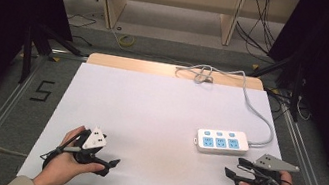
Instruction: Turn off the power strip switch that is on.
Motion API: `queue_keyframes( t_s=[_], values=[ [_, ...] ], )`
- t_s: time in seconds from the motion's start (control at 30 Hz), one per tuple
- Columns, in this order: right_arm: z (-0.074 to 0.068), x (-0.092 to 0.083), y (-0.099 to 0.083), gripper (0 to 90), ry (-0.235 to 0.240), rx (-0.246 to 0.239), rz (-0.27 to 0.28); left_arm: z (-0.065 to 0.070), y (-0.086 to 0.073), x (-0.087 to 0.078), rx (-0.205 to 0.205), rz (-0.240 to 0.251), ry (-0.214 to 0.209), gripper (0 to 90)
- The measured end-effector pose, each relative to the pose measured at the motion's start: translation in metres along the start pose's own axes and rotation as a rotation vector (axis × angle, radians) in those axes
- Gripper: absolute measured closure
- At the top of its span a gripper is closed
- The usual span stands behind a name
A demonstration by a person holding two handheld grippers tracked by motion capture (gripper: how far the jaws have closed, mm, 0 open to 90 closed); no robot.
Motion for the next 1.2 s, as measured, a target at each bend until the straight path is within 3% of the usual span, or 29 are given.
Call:
queue_keyframes(
  t_s=[0.2,0.57,0.77,1.2],
  values=[
    [0.007,-0.006,0.000,50.9,-0.035,0.021,-0.037,0.001,0.000,0.001,0.006,0.000,0.002,10.3],
    [0.019,-0.007,0.012,90.0,-0.068,0.026,-0.091,0.001,0.004,0.002,0.004,0.012,0.006,12.5],
    [0.023,-0.003,0.015,90.0,-0.077,0.014,-0.125,0.001,0.005,0.003,0.005,0.018,0.006,13.0],
    [0.032,0.009,0.025,90.0,-0.092,0.045,-0.185,0.003,0.009,0.007,0.020,0.014,0.006,13.8]
  ],
)
Point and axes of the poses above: each handheld gripper's, and its own axes: x roughly forward along the jaws, y roughly out of its top, z roughly to its right, the point moved 10 cm from there along x, roughly forward along the jaws, and after that the axes turned 10 degrees about -x, right-handed, at the moved point
